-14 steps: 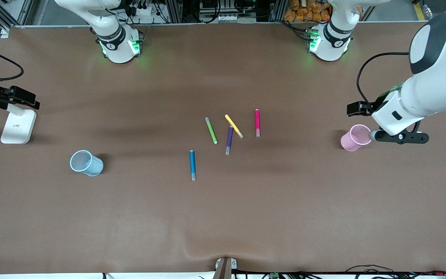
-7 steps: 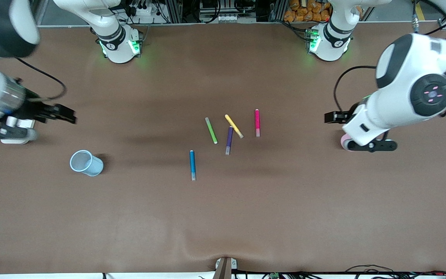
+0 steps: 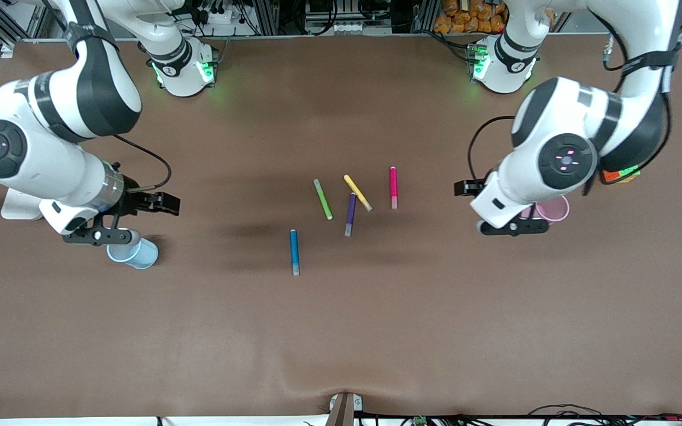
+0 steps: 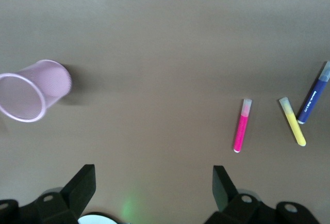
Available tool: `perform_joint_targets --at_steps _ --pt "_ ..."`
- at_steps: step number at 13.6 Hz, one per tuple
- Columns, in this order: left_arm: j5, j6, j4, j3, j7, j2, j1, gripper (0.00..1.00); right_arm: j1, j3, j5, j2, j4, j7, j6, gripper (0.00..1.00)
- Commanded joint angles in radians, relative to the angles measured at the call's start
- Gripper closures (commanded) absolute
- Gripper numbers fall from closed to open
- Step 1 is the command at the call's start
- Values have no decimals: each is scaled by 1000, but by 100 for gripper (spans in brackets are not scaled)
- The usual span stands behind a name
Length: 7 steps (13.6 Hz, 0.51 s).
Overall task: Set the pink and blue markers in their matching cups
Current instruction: 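Move the left gripper toward the pink marker while the right gripper reaches the blue marker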
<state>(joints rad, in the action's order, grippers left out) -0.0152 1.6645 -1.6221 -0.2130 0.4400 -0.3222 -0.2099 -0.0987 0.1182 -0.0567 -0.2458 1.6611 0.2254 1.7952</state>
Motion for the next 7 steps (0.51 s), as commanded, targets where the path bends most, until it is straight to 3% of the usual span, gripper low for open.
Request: perform_joint_targets --at_steps 1,3,7 --pt "12 121 -111 -8 72 5 -44 0 55 98 -8 -39 -7 50 36 0" --pt "11 202 -177 -11 107 -9 -68 0 73 146 -5 -61 -3 72 68 0" --pt "11 326 -243 -16 133 -44 -103 0 16 149 -3 -99 23 72 180 0"
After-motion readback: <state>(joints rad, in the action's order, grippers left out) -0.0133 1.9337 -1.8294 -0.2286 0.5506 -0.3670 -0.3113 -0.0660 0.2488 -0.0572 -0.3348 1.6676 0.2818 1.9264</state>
